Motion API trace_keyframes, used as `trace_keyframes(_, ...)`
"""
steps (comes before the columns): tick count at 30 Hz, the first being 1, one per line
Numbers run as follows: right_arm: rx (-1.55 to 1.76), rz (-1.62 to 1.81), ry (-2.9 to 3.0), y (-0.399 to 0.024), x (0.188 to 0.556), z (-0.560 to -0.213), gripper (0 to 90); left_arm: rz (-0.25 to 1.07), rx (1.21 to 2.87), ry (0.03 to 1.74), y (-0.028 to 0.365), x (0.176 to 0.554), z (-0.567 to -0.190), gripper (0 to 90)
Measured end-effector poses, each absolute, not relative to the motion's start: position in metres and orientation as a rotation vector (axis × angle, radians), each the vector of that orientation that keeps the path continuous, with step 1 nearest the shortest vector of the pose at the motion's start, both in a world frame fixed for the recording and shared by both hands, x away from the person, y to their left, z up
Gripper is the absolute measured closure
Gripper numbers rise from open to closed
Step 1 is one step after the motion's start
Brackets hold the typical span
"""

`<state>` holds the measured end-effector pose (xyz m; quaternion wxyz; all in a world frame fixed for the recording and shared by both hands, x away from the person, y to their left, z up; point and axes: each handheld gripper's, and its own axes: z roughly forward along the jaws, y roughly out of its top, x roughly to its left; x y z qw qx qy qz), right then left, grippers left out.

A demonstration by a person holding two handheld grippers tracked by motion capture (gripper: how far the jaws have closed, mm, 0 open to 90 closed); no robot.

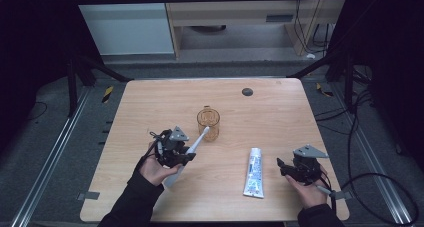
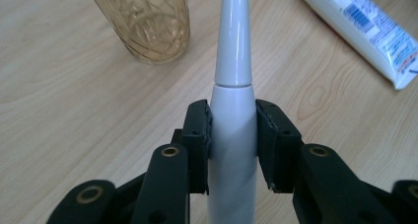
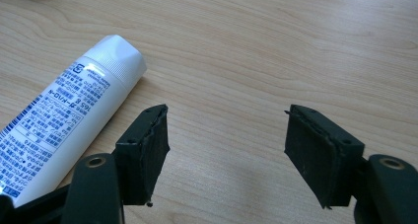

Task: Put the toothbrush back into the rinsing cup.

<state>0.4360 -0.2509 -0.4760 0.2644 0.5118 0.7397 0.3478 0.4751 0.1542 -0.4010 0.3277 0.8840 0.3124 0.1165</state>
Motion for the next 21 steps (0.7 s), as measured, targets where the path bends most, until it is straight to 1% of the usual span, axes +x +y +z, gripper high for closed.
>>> trace_keyframes(8,1.380,0.939,1.997,-0.252,0.436,-0.476,32.8,0.371,2.209,0.860,0.170,0.476,-0.389,67.2)
trace_keyframes(21,1.383,0.946,1.983,-0.252,0.435,-0.477,32.3,0.529,2.030,0.965,0.192,0.478,-0.383,67.1)
